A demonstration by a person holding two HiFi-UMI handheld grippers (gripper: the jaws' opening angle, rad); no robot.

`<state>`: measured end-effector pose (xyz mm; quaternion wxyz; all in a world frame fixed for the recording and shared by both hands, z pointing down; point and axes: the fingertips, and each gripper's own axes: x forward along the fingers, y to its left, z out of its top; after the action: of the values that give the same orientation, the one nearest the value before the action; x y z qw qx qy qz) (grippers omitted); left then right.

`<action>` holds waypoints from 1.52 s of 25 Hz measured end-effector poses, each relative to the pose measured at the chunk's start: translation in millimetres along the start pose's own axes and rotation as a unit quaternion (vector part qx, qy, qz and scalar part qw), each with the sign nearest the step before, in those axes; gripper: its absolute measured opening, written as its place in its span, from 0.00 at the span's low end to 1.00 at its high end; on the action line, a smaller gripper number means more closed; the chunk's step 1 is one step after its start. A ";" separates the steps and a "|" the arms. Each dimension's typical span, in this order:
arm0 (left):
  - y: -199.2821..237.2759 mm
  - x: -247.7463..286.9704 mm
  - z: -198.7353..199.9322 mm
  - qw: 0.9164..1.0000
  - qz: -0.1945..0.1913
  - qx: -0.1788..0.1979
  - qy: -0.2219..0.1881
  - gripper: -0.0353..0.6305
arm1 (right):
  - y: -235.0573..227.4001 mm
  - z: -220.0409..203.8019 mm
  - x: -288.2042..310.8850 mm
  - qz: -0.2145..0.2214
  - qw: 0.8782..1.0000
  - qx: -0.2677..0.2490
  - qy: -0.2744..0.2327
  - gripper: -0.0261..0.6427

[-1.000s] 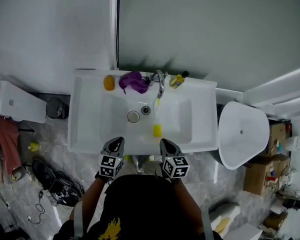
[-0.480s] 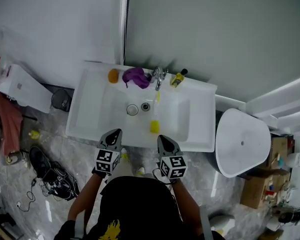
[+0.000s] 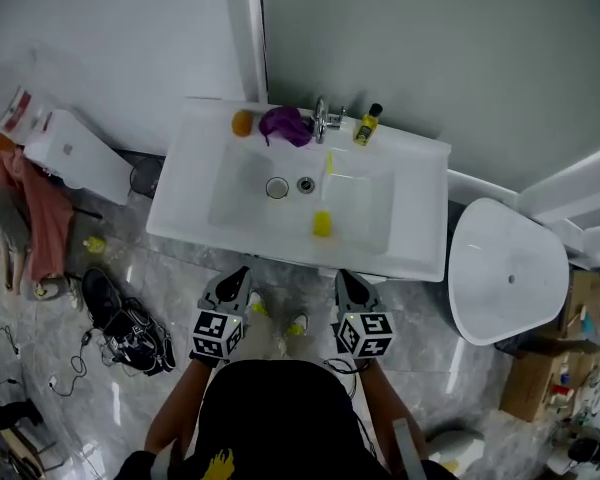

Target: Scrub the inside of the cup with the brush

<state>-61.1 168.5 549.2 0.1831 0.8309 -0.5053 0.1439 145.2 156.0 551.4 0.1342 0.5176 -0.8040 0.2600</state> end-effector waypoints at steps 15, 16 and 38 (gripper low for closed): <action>5.0 -21.2 3.9 0.998 -0.058 0.035 0.009 0.08 | 37.8 5.1 -29.0 -0.038 0.997 0.047 -0.055 0.08; 5.9 -21.7 4.8 0.997 -0.068 0.037 0.007 0.08 | 41.1 7.1 -28.4 -0.041 0.996 0.052 -0.058 0.08; 9.9 -25.3 26.5 0.988 -0.121 0.092 0.001 0.08 | 81.6 25.2 -12.7 -0.047 0.998 0.008 -0.051 0.08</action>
<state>-79.8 172.4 516.4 0.1228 0.8991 -0.3855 0.1672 78.4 178.5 501.6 0.1007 0.5682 -0.7826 0.2335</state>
